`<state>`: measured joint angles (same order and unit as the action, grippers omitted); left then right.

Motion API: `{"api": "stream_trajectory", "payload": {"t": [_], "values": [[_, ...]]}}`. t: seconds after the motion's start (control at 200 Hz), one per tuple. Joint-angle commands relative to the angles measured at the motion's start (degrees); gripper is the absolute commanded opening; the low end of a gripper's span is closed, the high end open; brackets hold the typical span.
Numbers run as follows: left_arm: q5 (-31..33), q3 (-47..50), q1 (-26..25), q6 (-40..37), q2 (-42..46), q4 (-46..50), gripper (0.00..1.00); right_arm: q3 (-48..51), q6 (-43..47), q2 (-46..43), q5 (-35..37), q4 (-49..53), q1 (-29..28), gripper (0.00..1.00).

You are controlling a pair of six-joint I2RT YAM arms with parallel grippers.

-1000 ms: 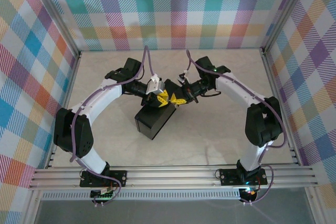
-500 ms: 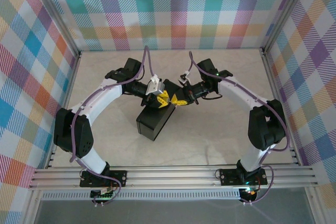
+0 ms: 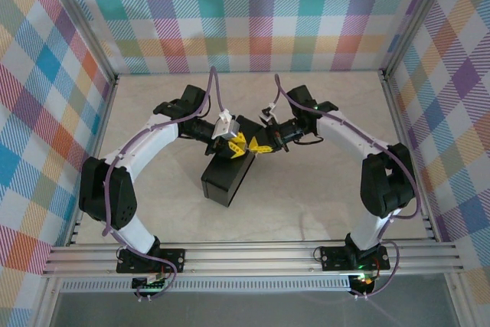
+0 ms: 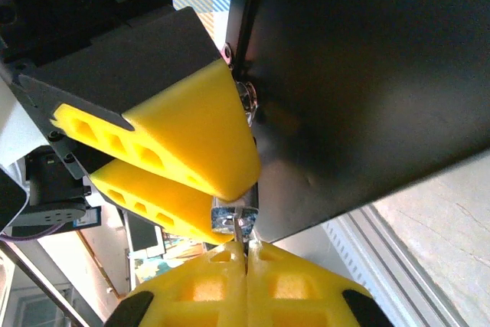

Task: Unlock a padlock with a key

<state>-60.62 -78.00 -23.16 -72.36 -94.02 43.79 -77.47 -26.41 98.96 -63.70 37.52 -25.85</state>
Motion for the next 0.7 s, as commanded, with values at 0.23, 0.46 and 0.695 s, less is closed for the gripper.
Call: {"api": "stream_trajectory", "payload": {"t": [0.23,0.46,0.695], "values": [[-7.5,-4.0,-0.9,-1.6,0.3,1.3,0.19,-2.2,-7.1,0.2,4.9,-6.9,-1.6,0.01],[-7.3,-3.9,-0.8,0.0,0.3,-0.4,0.19,-0.9,-10.0,0.0,5.7,-10.2,-2.8,0.02],[-5.3,-3.3,-0.8,1.6,0.2,-1.6,0.18,-0.5,-10.9,-0.6,6.6,-10.5,-2.9,0.13]]}}
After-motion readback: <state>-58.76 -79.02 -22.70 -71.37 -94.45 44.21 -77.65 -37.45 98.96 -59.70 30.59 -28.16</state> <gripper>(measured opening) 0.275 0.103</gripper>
